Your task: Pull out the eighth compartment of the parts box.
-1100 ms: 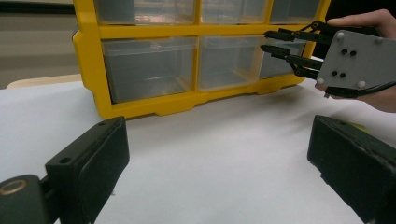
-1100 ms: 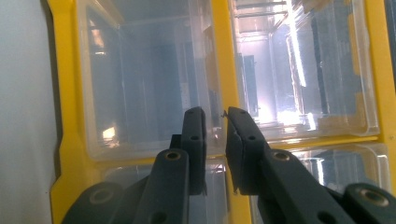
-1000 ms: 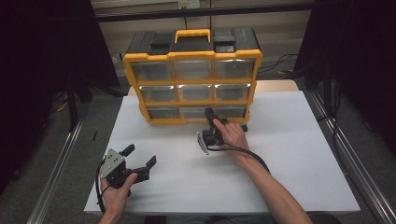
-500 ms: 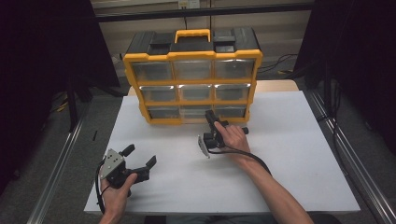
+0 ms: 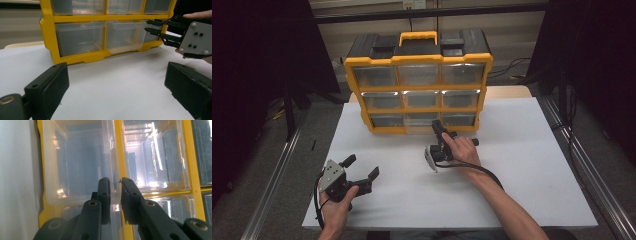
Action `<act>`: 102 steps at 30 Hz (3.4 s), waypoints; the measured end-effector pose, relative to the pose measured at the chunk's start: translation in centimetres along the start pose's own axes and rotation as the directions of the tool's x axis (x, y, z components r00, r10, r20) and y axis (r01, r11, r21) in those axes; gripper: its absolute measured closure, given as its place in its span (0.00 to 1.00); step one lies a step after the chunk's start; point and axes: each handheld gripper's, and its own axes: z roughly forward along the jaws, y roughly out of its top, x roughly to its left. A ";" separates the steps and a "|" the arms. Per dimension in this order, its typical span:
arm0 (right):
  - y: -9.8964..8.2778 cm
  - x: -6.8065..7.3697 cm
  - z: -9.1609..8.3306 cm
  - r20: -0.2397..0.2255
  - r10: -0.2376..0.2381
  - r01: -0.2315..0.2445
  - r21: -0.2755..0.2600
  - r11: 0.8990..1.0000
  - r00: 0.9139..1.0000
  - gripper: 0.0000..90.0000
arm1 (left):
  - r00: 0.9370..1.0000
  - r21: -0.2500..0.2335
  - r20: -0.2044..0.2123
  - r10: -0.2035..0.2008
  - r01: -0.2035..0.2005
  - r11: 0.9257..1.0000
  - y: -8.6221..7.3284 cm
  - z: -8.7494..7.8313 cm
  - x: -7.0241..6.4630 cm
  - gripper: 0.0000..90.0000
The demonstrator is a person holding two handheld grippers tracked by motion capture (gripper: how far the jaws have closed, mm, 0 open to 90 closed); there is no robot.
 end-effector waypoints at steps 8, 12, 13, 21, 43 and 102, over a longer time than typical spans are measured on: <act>0.1 0.0 -0.4 0.000 0.002 -0.002 -0.010 1.000 1.000 0.87 | 1.000 -0.006 0.006 0.008 -0.008 1.000 0.0 0.0 0.0 0.06; 0.1 0.0 -0.6 -0.001 -0.004 0.004 -0.014 1.000 1.000 0.87 | 1.000 -0.005 -0.002 0.010 -0.010 1.000 0.1 0.0 0.0 0.06; 0.1 0.0 -0.6 -0.003 -0.008 0.008 -0.016 1.000 1.000 0.87 | 1.000 -0.005 -0.003 0.012 -0.012 1.000 0.1 0.0 0.0 0.06; 0.2 0.1 -1.0 -0.002 -0.001 0.001 -0.011 1.000 1.000 0.87 | 1.000 -0.006 -0.005 0.018 -0.018 1.000 0.1 0.0 0.1 0.06; 0.2 0.0 -2.3 -0.007 -0.020 0.020 -0.036 0.999 1.000 0.88 | 1.000 -0.004 0.006 0.010 -0.009 1.000 0.1 0.0 0.0 0.06; 0.9 0.1 -4.8 -0.019 -0.036 0.034 -0.079 0.996 0.999 0.87 | 1.000 -0.006 -0.012 0.029 -0.029 1.000 0.2 -0.1 0.1 0.06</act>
